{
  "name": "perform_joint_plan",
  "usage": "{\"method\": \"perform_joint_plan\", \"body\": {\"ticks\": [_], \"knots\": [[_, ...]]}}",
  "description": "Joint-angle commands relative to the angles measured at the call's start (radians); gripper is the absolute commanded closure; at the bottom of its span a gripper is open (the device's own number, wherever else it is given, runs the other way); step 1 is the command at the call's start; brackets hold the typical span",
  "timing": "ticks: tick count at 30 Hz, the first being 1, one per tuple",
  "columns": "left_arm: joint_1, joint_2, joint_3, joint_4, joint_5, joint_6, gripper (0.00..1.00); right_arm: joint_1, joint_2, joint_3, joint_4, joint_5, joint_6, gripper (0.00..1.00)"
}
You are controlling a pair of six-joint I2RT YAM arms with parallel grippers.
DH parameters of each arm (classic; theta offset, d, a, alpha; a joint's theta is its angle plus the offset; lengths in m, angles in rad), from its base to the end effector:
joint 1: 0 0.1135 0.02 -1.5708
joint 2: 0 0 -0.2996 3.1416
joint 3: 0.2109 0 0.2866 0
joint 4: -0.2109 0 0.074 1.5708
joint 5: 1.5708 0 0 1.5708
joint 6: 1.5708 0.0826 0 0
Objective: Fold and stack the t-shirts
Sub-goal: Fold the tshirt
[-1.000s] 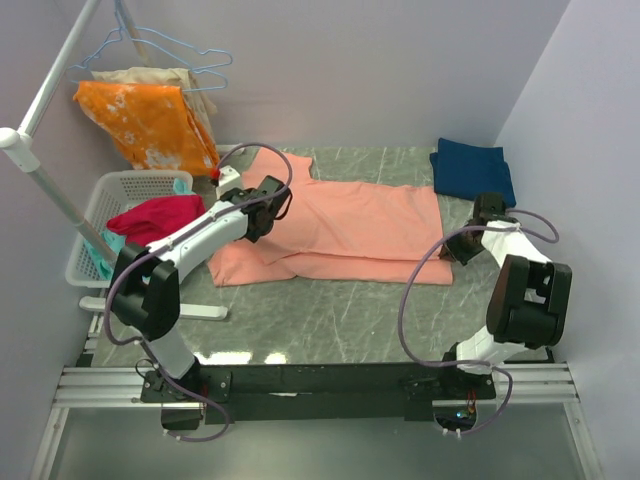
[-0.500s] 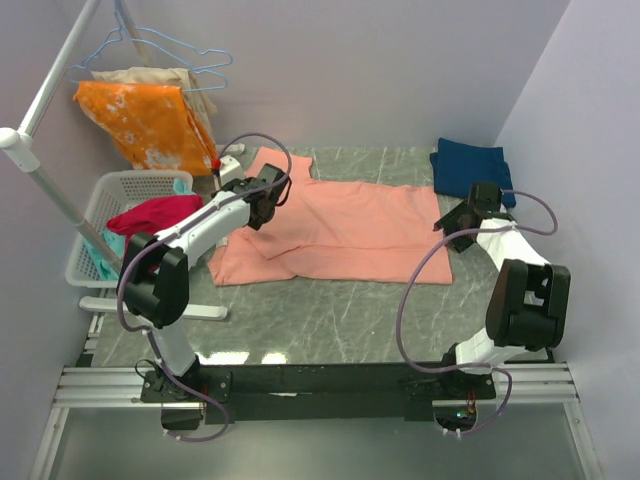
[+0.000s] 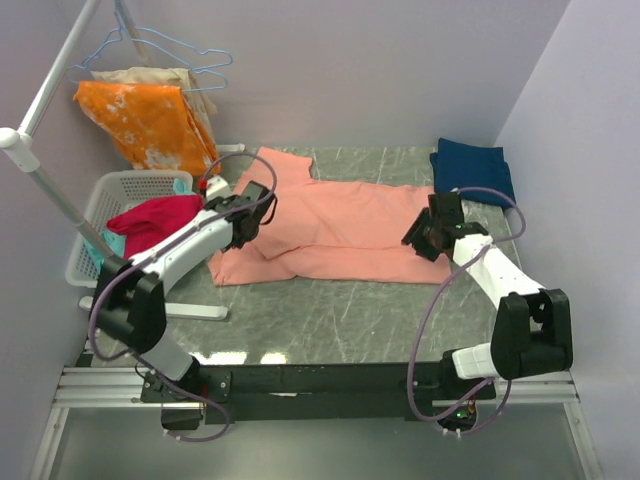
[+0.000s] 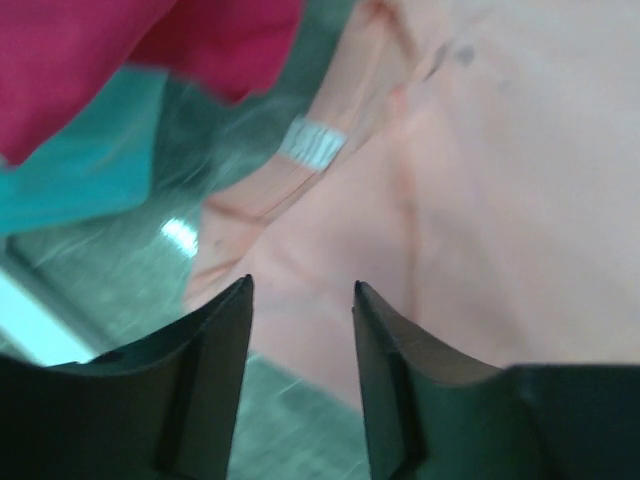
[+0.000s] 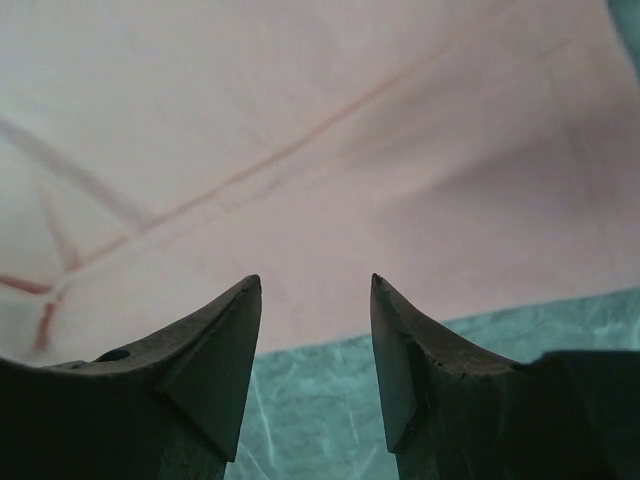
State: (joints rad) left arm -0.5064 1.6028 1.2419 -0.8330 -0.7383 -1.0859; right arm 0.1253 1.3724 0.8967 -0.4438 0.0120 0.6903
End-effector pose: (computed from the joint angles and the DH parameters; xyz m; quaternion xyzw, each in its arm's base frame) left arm 0.3441 -0.1273 0.2445 -0.3265 0.8586 0.1230 0.3755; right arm 0.3300 0.0406 0.2077 0.2660 0.9093 0.1217 0.2959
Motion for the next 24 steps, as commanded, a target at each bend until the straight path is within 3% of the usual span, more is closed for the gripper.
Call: {"method": "perform_joint_plan", "body": {"ticks": [1, 6, 9, 15, 24], "knots": [[-0.001, -0.130, -0.129, -0.040, 0.115, -0.028, 0.53, 0.004, -0.019, -0.080, -0.019, -0.027, 0.031, 0.45], [-0.001, -0.090, -0.157, -0.032, 0.142, -0.008, 0.69, 0.002, 0.086, -0.070, -0.013, -0.043, 0.026, 0.46], [-0.001, -0.058, -0.168, 0.004, 0.142, -0.008, 0.71, 0.002, 0.141, -0.050, -0.010, -0.043, 0.022, 0.47], [0.006, 0.026, -0.168, 0.035, 0.160, -0.008, 0.69, -0.007, 0.217, -0.035, -0.058, 0.016, 0.026, 0.49], [0.008, 0.155, -0.177, -0.118, 0.100, -0.107, 0.68, -0.055, 0.246, -0.087, -0.134, 0.019, 0.066, 0.56]]}}
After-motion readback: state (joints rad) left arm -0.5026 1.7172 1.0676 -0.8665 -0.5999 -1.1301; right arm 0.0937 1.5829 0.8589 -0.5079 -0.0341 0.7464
